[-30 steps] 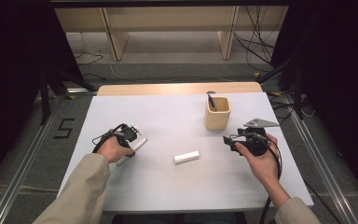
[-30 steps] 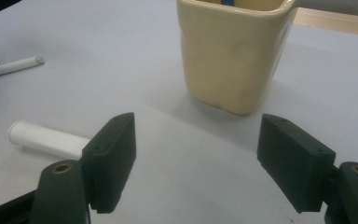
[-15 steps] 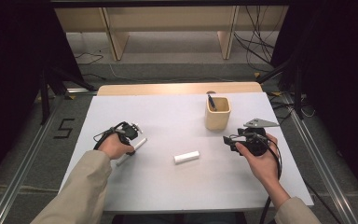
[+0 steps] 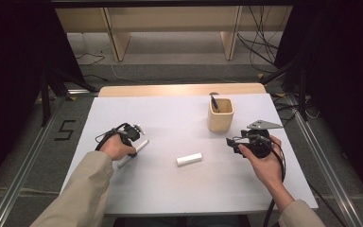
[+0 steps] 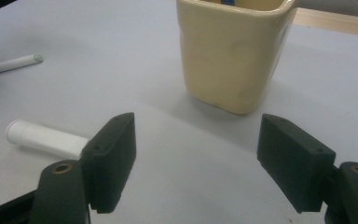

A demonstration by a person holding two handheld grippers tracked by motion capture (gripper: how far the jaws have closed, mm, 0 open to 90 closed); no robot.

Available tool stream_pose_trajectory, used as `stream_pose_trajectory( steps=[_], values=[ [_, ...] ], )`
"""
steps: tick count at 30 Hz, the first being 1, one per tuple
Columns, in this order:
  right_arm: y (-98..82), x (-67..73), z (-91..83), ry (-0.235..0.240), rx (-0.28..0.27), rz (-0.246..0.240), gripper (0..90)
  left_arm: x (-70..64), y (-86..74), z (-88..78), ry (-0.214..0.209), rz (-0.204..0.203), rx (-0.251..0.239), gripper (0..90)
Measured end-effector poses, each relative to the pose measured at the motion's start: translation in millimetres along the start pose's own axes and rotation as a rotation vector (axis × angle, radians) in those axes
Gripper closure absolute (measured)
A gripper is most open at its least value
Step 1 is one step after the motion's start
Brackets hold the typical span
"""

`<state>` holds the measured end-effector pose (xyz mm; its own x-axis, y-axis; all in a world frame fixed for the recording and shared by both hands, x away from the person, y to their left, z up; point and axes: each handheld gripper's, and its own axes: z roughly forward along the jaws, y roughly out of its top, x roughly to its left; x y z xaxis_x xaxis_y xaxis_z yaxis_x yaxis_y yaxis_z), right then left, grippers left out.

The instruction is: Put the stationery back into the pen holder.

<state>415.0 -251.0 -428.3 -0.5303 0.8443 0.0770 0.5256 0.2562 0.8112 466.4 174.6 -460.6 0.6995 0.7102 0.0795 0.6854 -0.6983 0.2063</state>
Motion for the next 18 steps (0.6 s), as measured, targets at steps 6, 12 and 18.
stream_pose_trajectory(
  steps=[6,12,18],
  values=[
    [-0.1,-0.2,0.1,0.000,0.001,0.000,28.9,0.7,1.1,-0.2,-0.005,0.004,0.013,75.1],
    [-0.3,-0.4,0.2,-0.001,0.004,0.000,29.0,0.6,1.7,-0.3,-0.006,0.001,0.020,76.1],
    [-0.6,-0.8,0.6,-0.002,0.005,-0.002,28.9,0.3,2.2,0.2,-0.010,-0.015,0.017,77.3]
  ],
)
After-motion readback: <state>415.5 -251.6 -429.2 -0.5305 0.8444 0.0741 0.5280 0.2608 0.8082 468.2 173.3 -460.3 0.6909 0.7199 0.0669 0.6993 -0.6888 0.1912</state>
